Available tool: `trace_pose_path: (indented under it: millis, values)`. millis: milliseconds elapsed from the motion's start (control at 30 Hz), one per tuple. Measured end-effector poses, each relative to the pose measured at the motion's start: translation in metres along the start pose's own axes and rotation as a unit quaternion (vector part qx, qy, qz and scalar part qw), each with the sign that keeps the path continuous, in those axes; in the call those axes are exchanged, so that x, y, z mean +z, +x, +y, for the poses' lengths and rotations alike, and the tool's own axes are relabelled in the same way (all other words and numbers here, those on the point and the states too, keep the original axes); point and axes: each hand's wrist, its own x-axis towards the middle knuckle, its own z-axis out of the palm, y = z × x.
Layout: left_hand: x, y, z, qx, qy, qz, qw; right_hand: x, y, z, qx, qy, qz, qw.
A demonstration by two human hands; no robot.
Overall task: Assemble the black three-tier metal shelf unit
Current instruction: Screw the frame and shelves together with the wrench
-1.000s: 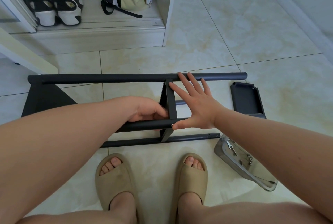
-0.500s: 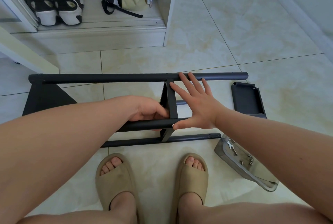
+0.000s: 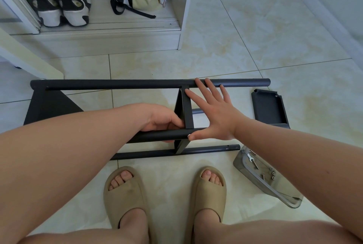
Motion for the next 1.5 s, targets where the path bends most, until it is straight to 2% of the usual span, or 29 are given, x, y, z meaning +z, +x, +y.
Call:
trace_pose_path:
  millis: [233,500,700,1033,1233,1500]
  values:
    - [0.0012,0.002,0.0001,0.01,0.026,0.038,0.999,0.0005,0.0001,0.0001,-0.001,0.001,0.002,1.0]
    - [0.0016,0.0014,-0.0008,0.037,-0.008,0.004,0.999,0.0007,0.0003,0.0007,-0.001,0.001,0.004,1.0]
    - [0.003,0.0009,0.001,0.029,0.02,0.033,0.999,0.0011,0.0004,0.0005,-0.002,0.003,0.004,1.0]
    - [0.0001,-0.0004,-0.0015,0.031,-0.012,0.004,0.999,0.0002,0.0004,0.0008,-0.002,-0.002,0.003,1.0]
    - [0.0012,0.0024,-0.0007,0.027,0.017,0.028,0.999,0.0002,0.0001,0.0006,-0.002,0.001,0.004,1.0]
    - [-0.0005,0.0009,-0.0021,0.019,-0.013,-0.002,1.0,0.0004,-0.0002,0.0001,-0.002,0.001,0.005,1.0]
